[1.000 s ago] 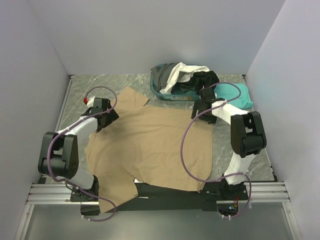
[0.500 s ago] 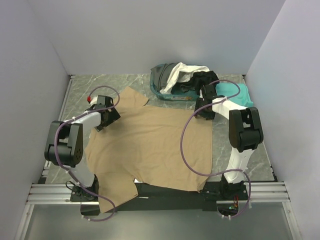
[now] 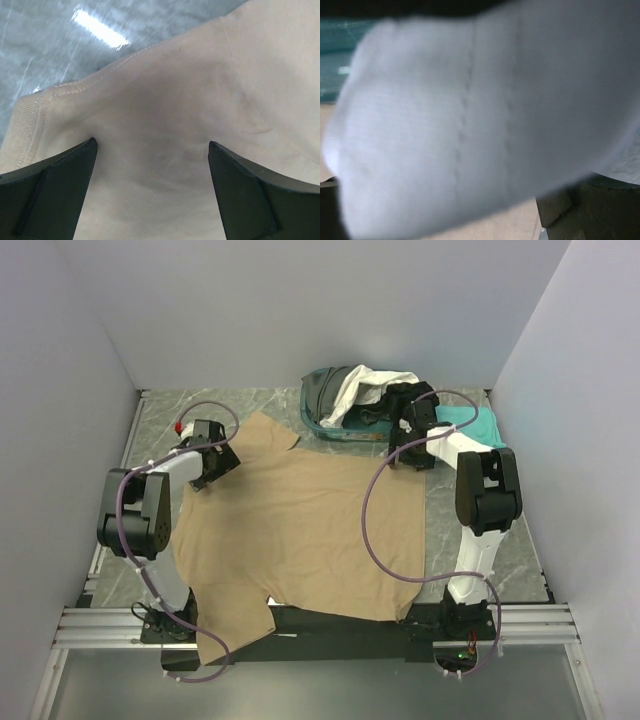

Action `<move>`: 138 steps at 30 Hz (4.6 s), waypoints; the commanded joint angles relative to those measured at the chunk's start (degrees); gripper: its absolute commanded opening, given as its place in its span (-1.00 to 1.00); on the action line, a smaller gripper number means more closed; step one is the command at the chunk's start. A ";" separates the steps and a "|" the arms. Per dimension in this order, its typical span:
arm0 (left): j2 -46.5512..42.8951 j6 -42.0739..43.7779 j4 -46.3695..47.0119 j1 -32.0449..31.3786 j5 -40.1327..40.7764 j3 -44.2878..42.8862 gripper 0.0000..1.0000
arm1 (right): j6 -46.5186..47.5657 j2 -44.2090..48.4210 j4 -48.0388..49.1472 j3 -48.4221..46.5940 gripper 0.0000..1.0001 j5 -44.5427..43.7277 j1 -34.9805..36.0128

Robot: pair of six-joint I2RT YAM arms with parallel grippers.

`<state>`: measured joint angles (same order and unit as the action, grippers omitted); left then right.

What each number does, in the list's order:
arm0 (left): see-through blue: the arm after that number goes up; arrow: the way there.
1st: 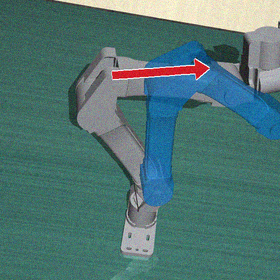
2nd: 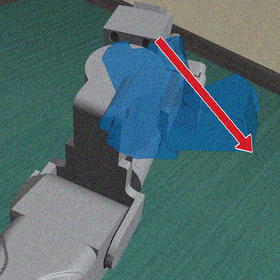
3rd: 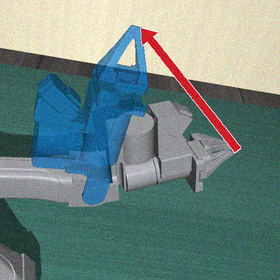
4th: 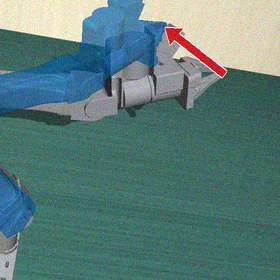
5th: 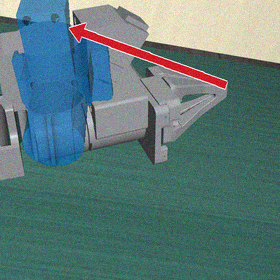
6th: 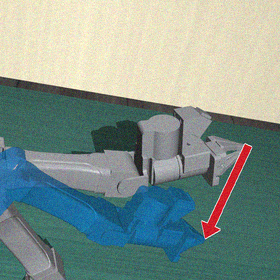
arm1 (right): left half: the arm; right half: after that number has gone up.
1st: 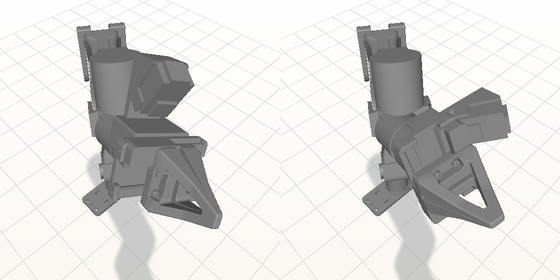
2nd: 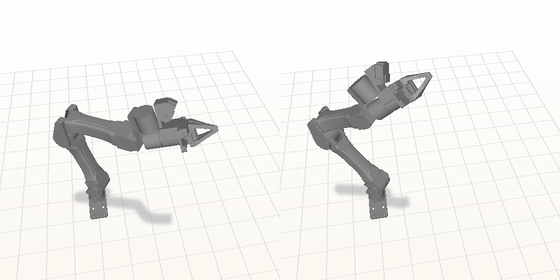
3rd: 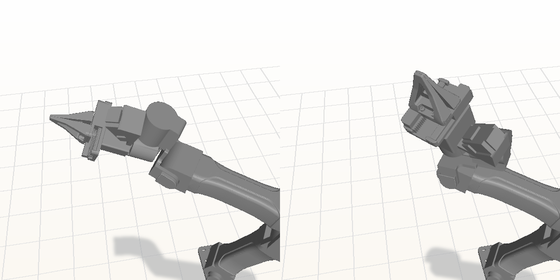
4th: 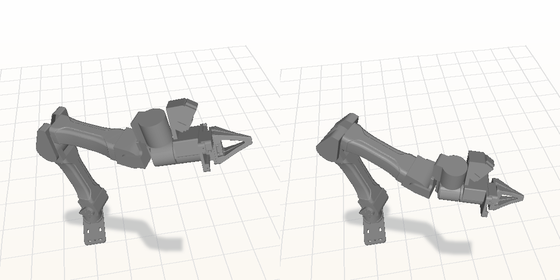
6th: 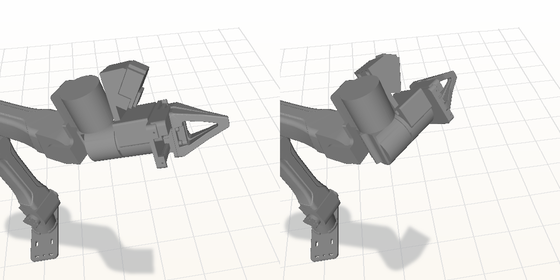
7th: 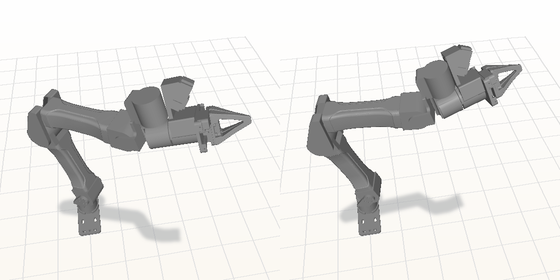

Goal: Fold and stack the t-shirts
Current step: Flatten the tshirt out, then fold the tshirt

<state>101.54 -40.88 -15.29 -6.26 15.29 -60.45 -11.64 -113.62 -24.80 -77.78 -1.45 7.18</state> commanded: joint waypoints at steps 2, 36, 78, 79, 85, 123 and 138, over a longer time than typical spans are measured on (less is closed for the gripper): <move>2.34 1.95 1.49 0.37 -2.02 -3.36 0.99 | 4.60 -1.07 0.71 -3.69 0.71 -1.18 -0.85; -22.52 -3.24 3.78 0.72 -6.15 13.95 0.99 | -9.81 20.47 10.12 24.17 0.83 1.54 2.14; -14.78 -2.71 2.81 0.72 -3.16 10.08 0.99 | -5.41 10.42 2.74 5.62 0.36 -4.70 0.64; -15.66 -2.80 2.72 0.72 -3.33 10.43 0.99 | -5.59 11.31 2.56 5.88 0.36 -3.92 0.73; -21.71 -3.85 2.11 0.72 -3.95 13.95 0.99 | -7.17 21.68 3.53 12.11 0.39 0.13 0.73; -54.96 -18.62 -16.18 0.72 -4.92 31.35 0.99 | -13.06 57.90 2.73 39.54 0.70 6.72 0.82; -43.19 -17.13 -7.74 0.72 -6.50 30.83 0.99 | -14.99 34.98 7.75 36.21 0.74 6.47 2.14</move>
<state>55.99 -58.98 -26.76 -5.69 9.69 -28.40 -26.11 -75.18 -18.90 -37.34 6.02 8.69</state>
